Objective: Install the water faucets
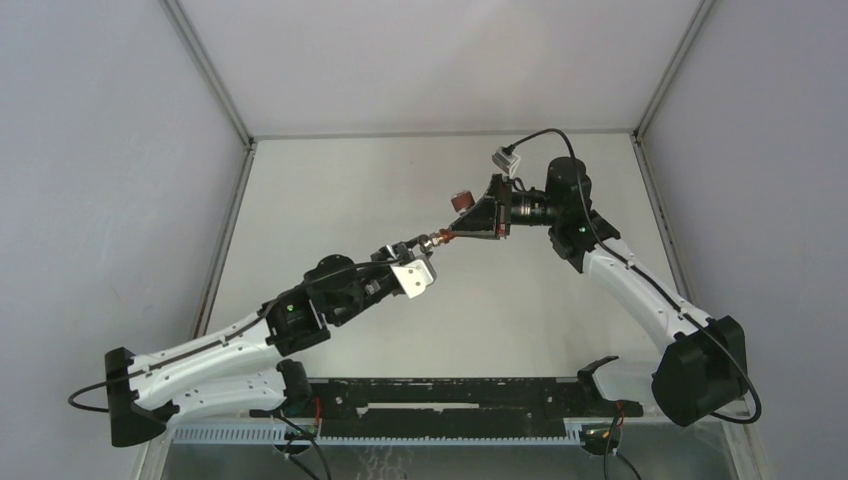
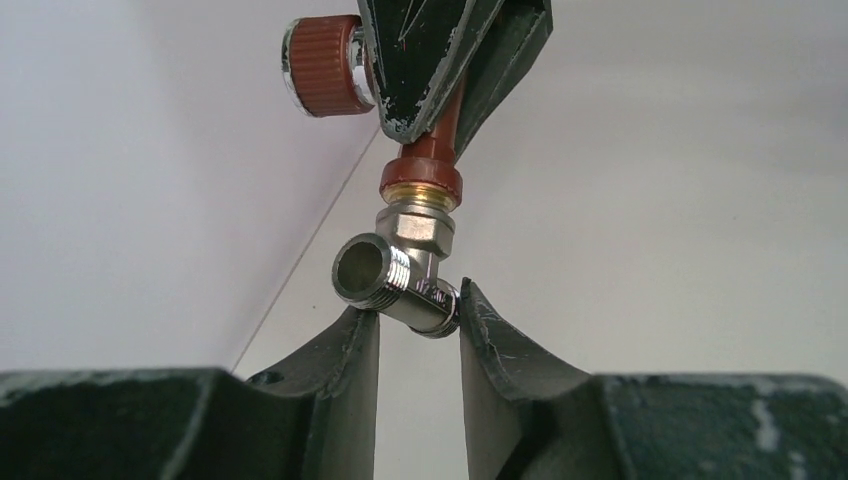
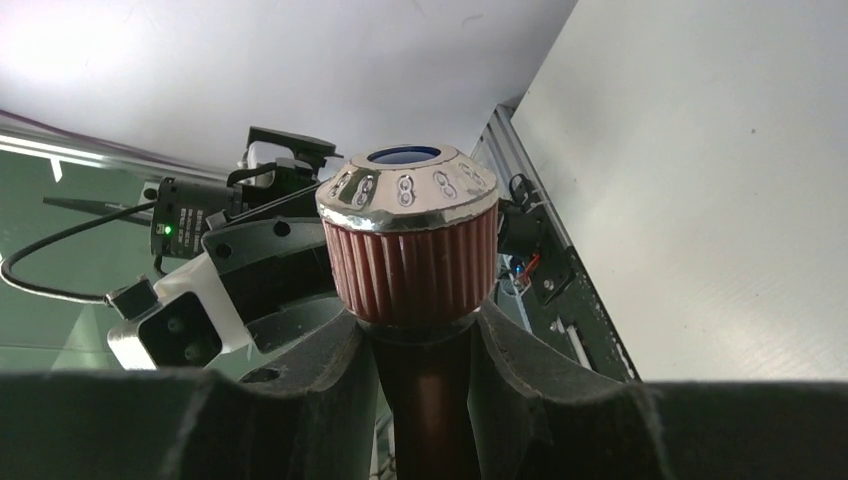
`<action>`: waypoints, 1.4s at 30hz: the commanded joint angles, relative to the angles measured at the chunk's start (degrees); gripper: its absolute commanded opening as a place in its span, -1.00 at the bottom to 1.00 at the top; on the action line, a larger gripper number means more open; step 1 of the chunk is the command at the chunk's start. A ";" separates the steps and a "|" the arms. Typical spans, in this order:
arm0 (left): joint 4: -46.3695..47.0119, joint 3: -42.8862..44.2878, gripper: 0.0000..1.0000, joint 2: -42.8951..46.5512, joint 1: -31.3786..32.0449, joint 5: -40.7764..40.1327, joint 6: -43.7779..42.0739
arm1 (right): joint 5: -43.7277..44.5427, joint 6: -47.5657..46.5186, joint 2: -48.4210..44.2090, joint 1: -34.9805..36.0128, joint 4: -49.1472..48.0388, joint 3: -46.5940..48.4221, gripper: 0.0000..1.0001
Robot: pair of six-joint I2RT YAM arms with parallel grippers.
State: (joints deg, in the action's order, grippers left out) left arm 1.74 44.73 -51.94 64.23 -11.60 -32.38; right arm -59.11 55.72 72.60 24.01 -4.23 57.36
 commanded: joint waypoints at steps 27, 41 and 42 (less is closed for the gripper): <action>5.80 -0.17 0.67 2.83 -10.86 33.04 20.42 | -0.86 12.37 -0.35 4.83 -19.24 -2.43 -1.00; 7.23 -4.45 0.86 8.35 -14.08 27.50 27.40 | 0.75 14.14 -1.26 4.09 -21.18 -4.36 -1.00; 7.35 -4.66 0.86 8.54 -14.76 27.99 28.10 | 0.73 14.04 -1.29 3.96 -21.11 -4.37 -1.00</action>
State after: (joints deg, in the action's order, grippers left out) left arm 6.31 41.56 -44.69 51.57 16.73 -8.23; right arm -58.98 68.14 72.53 28.27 -20.80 52.86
